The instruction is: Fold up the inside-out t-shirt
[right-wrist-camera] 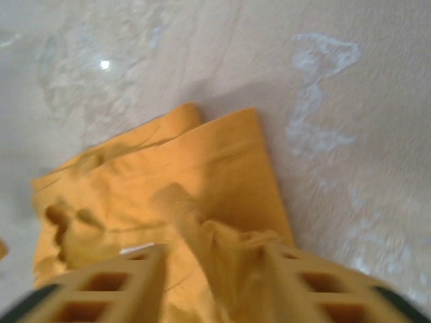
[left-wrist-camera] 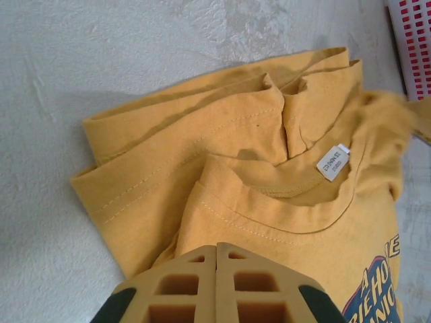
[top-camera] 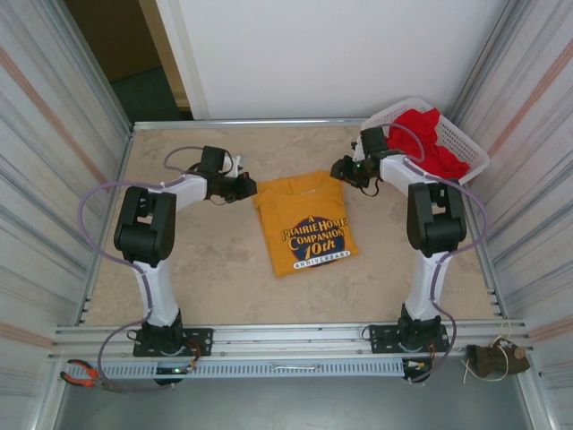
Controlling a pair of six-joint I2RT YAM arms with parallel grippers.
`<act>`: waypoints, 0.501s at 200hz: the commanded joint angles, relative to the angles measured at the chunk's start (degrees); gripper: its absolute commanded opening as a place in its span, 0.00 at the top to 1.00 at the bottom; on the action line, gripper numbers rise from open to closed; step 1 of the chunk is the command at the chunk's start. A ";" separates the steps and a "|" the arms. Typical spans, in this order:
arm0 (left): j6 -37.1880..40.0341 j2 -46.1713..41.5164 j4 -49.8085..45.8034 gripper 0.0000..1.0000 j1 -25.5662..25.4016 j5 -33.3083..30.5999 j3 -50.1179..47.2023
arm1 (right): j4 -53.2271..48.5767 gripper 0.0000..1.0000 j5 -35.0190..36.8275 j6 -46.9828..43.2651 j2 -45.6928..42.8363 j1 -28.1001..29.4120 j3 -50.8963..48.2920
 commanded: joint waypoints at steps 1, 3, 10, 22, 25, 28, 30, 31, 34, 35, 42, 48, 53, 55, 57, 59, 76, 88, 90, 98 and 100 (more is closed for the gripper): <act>-1.55 -1.74 1.34 0.83 1.15 -0.21 0.54 | -0.48 0.47 2.82 -0.30 -3.19 -0.11 -1.09; -1.64 -2.28 1.44 0.81 1.12 -0.22 0.41 | -0.42 0.47 2.90 -0.21 -3.93 -0.11 -1.43; -1.92 -4.13 1.77 0.73 1.04 -0.44 -0.51 | -0.17 0.47 3.34 0.01 -6.47 -0.04 -3.27; -3.60 -7.22 2.74 0.67 0.52 -0.70 -2.02 | 1.11 0.46 2.96 1.06 -10.71 0.22 -6.75; -4.41 -7.87 3.26 0.66 0.21 -0.67 -2.68 | 1.80 0.47 2.78 1.26 -11.60 0.35 -7.81; -5.27 -8.48 4.08 0.65 -0.14 -0.54 -3.31 | 2.35 0.47 2.75 1.46 -12.48 0.52 -8.68; -5.93 -8.81 4.76 0.64 -0.39 -0.57 -3.69 | 2.64 0.47 2.82 1.55 -12.93 0.66 -9.19; -6.23 -8.98 5.13 0.63 -0.57 -0.57 -3.99 | 2.74 0.47 2.83 1.62 -13.09 0.72 -9.41; -6.98 -9.51 6.08 0.61 -1.05 -0.54 -4.55 | 3.15 0.47 2.88 1.83 -13.63 0.98 -10.13; -7.37 -9.59 6.41 0.61 -1.20 -0.56 -4.77 | 3.25 0.47 2.90 1.94 -13.75 1.01 -10.41; -9.18 -10.04 7.98 0.59 -2.56 -0.51 -5.91 | 4.22 0.48 2.42 2.51 -14.30 1.47 -11.61; -10.30 -9.93 9.08 0.58 -3.79 -0.49 -6.38 | 5.40 0.49 1.57 3.29 -14.31 1.85 -12.40; -11.26 -9.52 9.93 0.58 -4.93 -0.62 -6.73 | 6.40 0.49 0.98 3.95 -13.92 2.19 -12.72; -11.54 -9.33 10.24 0.58 -5.30 -0.70 -6.75 | 6.73 0.49 0.73 4.26 -13.64 2.31 -12.82; -11.80 -9.10 10.63 0.57 -5.68 -0.78 -6.81 | 6.89 0.49 0.64 4.38 -13.45 2.38 -12.89; -12.11 -8.85 11.01 0.57 -6.13 -0.78 -6.88 | 7.25 0.50 0.49 4.65 -13.11 2.53 -12.95; -13.80 -5.80 12.67 0.56 -8.39 -0.71 -6.35 | 9.78 0.52 -0.83 6.50 -9.97 3.85 -13.31; -14.00 -3.94 13.14 0.56 -8.99 -1.03 -6.19 | 11.54 0.54 -0.36 7.70 -8.02 4.52 -14.16; -14.00 -3.78 13.22 0.56 -9.00 -1.06 -6.17 | 11.88 0.54 -0.27 7.81 -7.68 4.54 -14.30; -13.60 -2.65 12.79 0.56 -9.11 -1.28 -5.99 | 13.16 0.55 -0.17 9.00 -6.71 4.66 -15.37; -13.40 -2.42 12.47 0.56 -9.09 -1.35 -5.81 | 13.39 0.55 -0.09 9.23 -6.57 4.69 -15.66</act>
